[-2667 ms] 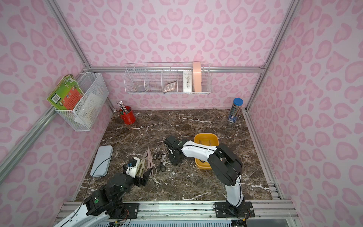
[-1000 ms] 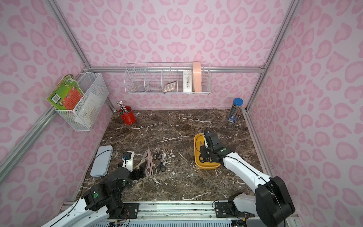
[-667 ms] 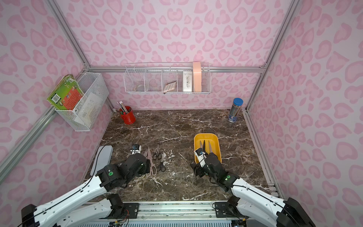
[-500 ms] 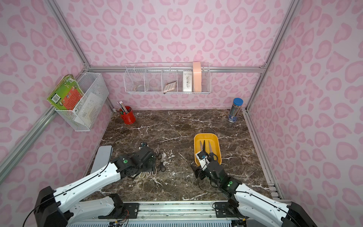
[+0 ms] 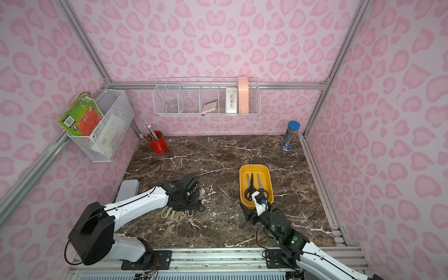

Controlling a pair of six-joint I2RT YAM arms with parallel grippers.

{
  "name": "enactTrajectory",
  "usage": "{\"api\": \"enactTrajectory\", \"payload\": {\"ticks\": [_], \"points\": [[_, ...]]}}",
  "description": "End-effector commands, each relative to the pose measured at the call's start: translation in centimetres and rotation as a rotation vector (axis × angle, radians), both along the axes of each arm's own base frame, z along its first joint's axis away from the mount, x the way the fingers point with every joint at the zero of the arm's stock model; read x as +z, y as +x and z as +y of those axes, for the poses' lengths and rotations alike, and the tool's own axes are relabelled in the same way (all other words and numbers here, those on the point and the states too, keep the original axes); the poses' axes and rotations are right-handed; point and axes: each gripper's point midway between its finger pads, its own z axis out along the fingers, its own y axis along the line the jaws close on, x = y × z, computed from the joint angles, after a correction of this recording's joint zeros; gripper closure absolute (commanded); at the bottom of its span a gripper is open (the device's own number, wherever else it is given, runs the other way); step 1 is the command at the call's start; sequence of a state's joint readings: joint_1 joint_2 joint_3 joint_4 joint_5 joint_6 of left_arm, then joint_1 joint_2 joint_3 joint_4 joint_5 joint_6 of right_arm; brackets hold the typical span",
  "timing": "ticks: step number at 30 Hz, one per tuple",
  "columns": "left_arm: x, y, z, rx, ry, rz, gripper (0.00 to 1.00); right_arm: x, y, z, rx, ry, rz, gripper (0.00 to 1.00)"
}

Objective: Put the scissors into the storage box
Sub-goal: Pick up the scissors from the center of the board.

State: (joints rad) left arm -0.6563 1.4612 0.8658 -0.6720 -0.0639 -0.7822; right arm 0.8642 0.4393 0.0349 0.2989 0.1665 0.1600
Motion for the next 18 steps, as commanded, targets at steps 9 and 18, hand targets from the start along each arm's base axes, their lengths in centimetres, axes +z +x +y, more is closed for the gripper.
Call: {"api": "enactTrajectory", "payload": {"ticks": [9, 18], "points": [[-1.7, 0.1, 1.6, 0.089, 0.056, 0.01, 0.52, -1.9, -0.1, 3.5, 0.096, -0.141, 0.063, 0.21], [-3.1, -0.4, 2.4, 0.123, 0.079, 0.029, 0.55, -2.2, 0.0, 3.5, 0.076, -0.159, 0.066, 0.2]]}}
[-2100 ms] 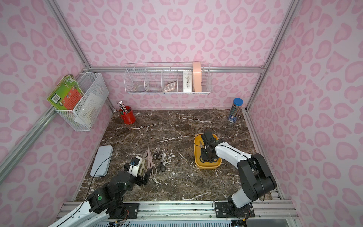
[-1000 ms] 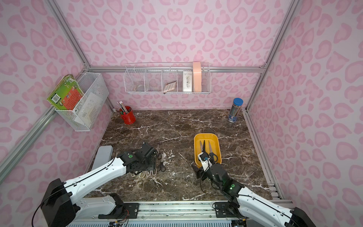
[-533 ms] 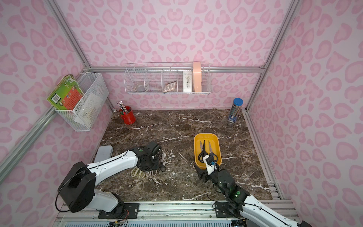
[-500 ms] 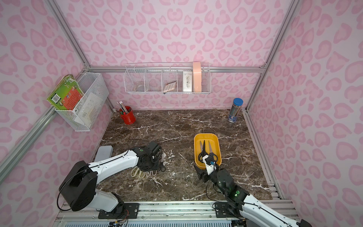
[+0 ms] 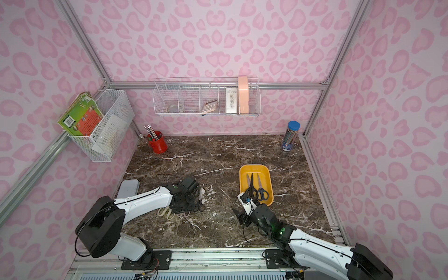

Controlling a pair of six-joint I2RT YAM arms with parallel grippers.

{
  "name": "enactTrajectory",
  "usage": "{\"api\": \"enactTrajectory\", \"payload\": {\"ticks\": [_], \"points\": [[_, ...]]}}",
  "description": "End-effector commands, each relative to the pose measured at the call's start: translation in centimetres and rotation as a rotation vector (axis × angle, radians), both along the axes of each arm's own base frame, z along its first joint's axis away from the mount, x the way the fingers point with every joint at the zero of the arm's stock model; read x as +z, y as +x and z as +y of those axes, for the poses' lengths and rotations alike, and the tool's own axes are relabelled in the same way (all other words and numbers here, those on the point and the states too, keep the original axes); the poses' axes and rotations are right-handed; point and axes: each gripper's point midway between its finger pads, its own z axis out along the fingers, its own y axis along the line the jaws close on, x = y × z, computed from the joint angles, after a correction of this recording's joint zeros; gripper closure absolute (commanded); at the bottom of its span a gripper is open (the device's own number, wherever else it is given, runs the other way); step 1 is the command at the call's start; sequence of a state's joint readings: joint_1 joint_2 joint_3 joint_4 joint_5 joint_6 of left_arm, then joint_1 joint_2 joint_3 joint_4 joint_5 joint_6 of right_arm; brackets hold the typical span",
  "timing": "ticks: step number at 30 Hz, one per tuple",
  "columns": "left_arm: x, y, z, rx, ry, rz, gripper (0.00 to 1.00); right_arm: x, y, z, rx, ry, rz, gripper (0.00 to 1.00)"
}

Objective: Put the scissors into the storage box
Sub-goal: Pick up the scissors from the center of the board.

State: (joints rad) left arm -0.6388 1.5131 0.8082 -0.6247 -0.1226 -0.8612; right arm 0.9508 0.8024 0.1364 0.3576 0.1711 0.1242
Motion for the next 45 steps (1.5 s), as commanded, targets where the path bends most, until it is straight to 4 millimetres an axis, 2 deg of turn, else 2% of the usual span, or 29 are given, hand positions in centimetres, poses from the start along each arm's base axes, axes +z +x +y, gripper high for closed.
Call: {"api": "enactTrajectory", "payload": {"ticks": [1, 4, 8, 11, 16, 21, 35, 40, 45], "points": [[-0.3, -0.2, 0.2, 0.012, 0.002, 0.004, 0.55, 1.2, 0.3, 0.0, -0.015, 0.032, -0.038, 0.2], [0.7, 0.3, -0.1, -0.012, -0.005, -0.019, 0.59, 1.3, 0.4, -0.1, -0.02, 0.034, -0.043, 0.19], [2.6, 0.6, 0.1, -0.021, -0.006, -0.056, 0.58, 1.2, 0.4, 0.0, -0.019, 0.031, -0.04, 0.19], [3.2, 0.4, 1.0, -0.013, 0.016, -0.083, 0.56, 1.1, 0.3, 0.2, -0.007, 0.025, -0.036, 0.19], [1.9, -0.4, 1.9, -0.015, 0.047, -0.051, 0.54, 0.9, -0.1, 0.7, 0.029, 0.016, -0.03, 0.18], [0.6, -0.4, 1.5, -0.031, 0.041, -0.031, 0.53, 0.7, -0.6, 1.4, 0.061, -0.004, -0.035, 0.16], [-2.1, 0.3, 1.1, -0.046, 0.077, 0.013, 0.6, 0.2, -0.5, 1.6, 0.052, -0.029, -0.027, 0.15], [-2.0, 0.6, 1.3, -0.057, 0.094, 0.005, 0.69, 0.1, -0.3, 1.7, 0.047, -0.035, -0.024, 0.15], [-1.5, 0.9, 1.6, -0.067, 0.124, 0.001, 0.72, 0.0, -0.3, 1.7, 0.046, -0.039, -0.02, 0.15]]}}
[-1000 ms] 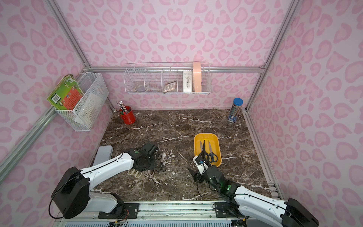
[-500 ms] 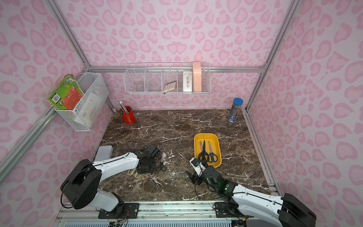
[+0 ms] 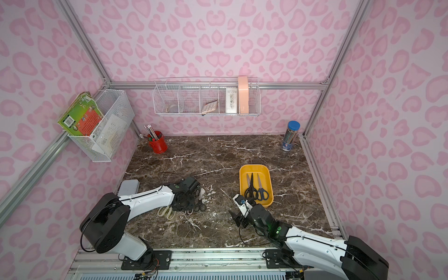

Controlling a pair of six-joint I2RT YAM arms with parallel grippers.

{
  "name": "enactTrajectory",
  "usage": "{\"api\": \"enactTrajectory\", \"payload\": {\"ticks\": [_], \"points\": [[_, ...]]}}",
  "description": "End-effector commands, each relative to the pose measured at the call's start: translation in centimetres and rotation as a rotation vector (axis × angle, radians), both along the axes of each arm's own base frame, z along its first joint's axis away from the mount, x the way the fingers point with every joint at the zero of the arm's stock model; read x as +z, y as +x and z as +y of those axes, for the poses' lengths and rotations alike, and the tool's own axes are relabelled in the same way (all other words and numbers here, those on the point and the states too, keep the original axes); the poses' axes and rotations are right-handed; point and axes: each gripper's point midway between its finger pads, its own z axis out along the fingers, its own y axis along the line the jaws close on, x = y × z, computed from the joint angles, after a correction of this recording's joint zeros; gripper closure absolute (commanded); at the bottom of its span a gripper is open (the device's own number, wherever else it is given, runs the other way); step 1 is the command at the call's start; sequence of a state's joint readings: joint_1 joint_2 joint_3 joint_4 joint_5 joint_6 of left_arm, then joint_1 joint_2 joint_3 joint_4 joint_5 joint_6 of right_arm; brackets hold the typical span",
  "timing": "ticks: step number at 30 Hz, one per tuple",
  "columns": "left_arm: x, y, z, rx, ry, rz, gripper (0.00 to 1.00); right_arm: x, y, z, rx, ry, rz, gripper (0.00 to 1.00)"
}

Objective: Put the scissors into the storage box
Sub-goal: Pick up the scissors from the center of the board.

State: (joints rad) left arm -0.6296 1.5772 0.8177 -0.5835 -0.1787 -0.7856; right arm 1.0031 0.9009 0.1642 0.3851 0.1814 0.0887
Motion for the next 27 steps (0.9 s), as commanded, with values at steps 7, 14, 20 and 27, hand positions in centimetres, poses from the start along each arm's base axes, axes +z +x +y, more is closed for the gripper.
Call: {"api": "enactTrajectory", "payload": {"ticks": [7, 14, 20, 27], "points": [[0.9, 0.1, 1.0, -0.023, 0.074, 0.0, 0.81, 0.6, 0.5, 0.2, -0.023, 0.014, -0.013, 0.15], [2.9, 0.2, 0.8, -0.044, 0.094, 0.003, 0.82, 0.6, 0.6, 0.3, -0.02, 0.009, -0.011, 0.15], [5.5, 0.6, 0.0, -0.058, 0.067, -0.059, 0.82, 0.6, 0.5, 0.3, -0.02, 0.01, -0.013, 0.15], [7.2, 0.9, -0.7, -0.078, 0.061, -0.098, 0.86, 0.7, 0.5, 0.3, -0.019, 0.012, -0.017, 0.15]]}}
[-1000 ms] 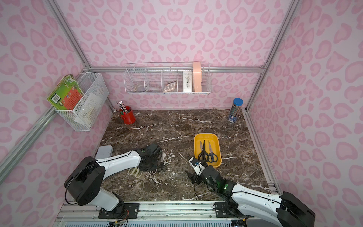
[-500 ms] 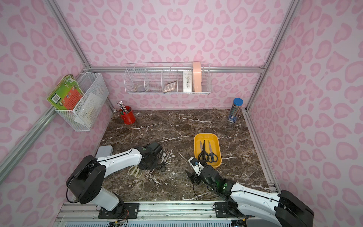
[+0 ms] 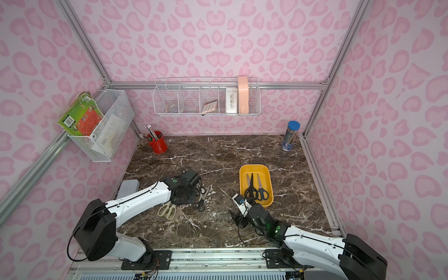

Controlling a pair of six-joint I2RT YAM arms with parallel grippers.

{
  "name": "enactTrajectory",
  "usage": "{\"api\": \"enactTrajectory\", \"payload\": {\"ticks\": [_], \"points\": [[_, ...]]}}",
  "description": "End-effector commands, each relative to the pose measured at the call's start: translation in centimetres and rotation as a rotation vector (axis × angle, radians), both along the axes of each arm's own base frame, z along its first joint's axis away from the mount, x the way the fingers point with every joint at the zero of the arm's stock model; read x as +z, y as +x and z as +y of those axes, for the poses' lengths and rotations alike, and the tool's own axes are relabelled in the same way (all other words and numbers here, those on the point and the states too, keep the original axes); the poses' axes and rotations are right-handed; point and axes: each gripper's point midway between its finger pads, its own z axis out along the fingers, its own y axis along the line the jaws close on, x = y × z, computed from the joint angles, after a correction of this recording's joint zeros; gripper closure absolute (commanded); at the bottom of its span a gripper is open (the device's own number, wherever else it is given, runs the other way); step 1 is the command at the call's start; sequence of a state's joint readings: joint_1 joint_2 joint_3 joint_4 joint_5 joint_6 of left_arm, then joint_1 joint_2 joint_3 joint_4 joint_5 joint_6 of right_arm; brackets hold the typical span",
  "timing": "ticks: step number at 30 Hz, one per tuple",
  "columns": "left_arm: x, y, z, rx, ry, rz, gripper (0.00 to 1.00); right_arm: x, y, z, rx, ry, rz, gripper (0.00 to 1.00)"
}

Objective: Put the scissors into the storage box
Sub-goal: Pick up the scissors from the center of the board.

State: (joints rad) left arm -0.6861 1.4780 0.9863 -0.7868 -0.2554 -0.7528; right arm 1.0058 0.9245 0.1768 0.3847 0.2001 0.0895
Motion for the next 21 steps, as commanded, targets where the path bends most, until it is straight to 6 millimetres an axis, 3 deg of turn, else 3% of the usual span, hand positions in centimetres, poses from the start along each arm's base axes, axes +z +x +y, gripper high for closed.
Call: {"api": "enactTrajectory", "payload": {"ticks": [1, 9, 14, 18, 21], "points": [[0.9, -0.1, 0.3, -0.006, 0.028, -0.01, 0.86, 0.7, 0.2, 0.2, -0.009, 0.024, -0.017, 0.15], [3.5, 0.5, -1.7, -0.054, 0.018, -0.059, 0.88, 1.3, 0.2, -0.1, -0.02, 0.038, -0.033, 0.15], [5.0, 1.5, -4.9, -0.107, -0.06, -0.089, 0.88, 2.7, 0.5, -1.5, -0.082, 0.089, -0.082, 0.15], [6.2, 2.4, -8.5, -0.165, -0.115, -0.099, 0.88, 5.0, 0.7, -3.4, -0.157, 0.176, -0.141, 0.15], [7.1, 3.0, -11.6, -0.213, -0.166, -0.112, 0.88, 8.8, 2.1, -5.6, -0.294, 0.229, -0.179, 0.14]]}}
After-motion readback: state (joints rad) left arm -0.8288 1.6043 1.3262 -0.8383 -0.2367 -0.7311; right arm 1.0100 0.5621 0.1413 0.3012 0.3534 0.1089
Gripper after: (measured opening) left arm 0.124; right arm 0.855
